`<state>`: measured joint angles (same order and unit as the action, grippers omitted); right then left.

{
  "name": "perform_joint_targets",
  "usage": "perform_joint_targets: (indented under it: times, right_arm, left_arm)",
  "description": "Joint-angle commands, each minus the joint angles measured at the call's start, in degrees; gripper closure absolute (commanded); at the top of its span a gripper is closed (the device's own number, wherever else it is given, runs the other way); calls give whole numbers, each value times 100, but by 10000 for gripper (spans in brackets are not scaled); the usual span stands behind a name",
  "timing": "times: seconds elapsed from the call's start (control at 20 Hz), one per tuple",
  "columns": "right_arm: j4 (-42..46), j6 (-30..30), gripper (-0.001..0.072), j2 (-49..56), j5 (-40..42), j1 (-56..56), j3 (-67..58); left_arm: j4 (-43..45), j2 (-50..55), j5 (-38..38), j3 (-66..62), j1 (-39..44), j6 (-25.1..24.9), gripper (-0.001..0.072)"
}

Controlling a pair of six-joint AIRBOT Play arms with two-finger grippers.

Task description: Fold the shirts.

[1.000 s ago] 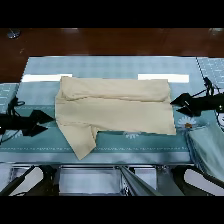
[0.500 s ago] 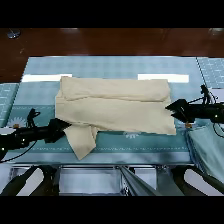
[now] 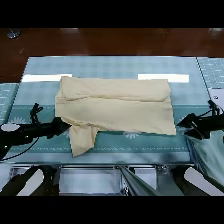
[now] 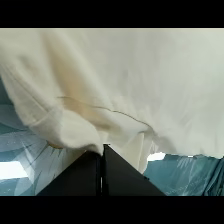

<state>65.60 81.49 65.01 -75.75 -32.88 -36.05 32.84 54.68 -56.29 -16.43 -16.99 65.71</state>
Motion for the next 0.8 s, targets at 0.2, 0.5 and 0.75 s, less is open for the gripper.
perform_joint_targets:
  times: [0.2,0.5,0.75]
  right_arm:
    - [-566,181,91,210,846,820,385]
    - [-1427,-63,666,643,1488,1436,17]
    - [-1235,-295,680,649,879,1384,-890]
  left_arm:
    - [-35,-2,-74,-46,22,-55,683]
    - [-33,-2,-94,-52,22,-55,683]
    - [479,-2,-280,-844,-153,-55,683]
